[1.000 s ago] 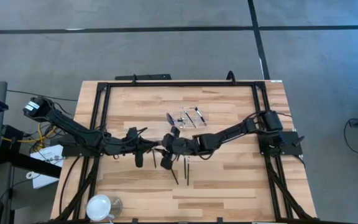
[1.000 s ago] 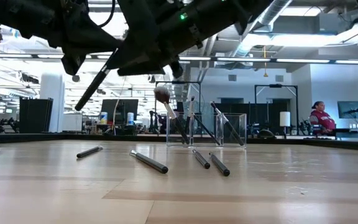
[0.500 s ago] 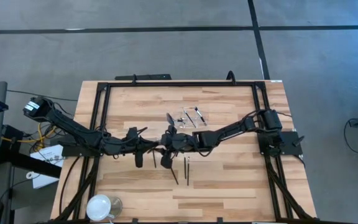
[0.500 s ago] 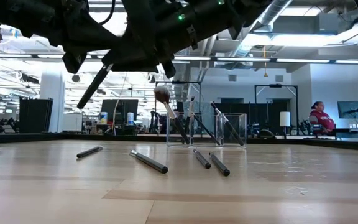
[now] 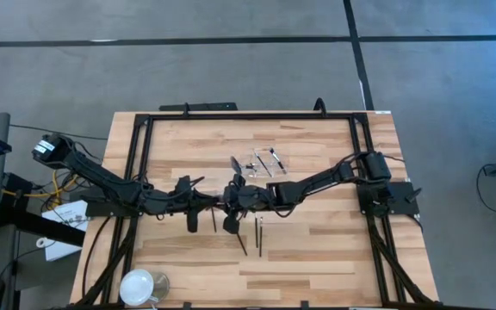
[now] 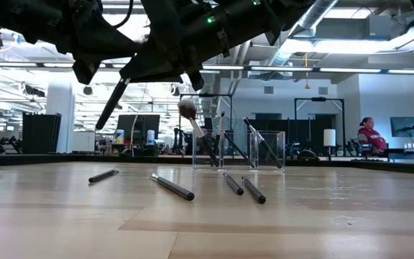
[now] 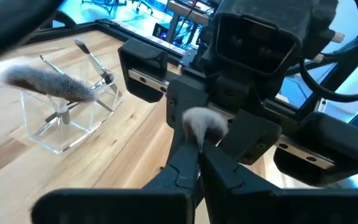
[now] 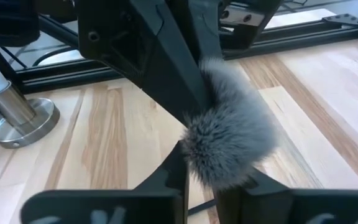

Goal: Put items in baskets/containers
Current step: Put the powder brush into the middle section of the transparent organizer

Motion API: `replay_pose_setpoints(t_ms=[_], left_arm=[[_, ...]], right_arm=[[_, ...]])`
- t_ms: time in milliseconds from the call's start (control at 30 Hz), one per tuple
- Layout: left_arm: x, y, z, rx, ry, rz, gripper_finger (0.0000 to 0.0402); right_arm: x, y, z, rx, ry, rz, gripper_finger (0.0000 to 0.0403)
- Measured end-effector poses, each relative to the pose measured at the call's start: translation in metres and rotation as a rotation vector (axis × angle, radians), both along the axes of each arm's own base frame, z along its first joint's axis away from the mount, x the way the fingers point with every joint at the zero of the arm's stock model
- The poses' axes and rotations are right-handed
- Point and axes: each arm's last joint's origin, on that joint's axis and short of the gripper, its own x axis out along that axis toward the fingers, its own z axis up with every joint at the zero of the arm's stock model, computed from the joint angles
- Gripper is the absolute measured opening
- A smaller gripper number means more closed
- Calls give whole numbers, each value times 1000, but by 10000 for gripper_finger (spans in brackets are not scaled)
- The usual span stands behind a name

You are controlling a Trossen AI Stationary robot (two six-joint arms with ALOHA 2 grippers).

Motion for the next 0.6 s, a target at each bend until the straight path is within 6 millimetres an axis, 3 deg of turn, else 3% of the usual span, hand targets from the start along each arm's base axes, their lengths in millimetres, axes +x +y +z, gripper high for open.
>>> replay_pose_setpoints(t_ms=[333,600], left_arm=[[0,0,0,27,3,-2,84],[0,1,0,37,1,25,136]], right_arm=[[-5,3,1,8,41,-49,30],[-44,-4,58,-143,127,-256,33]])
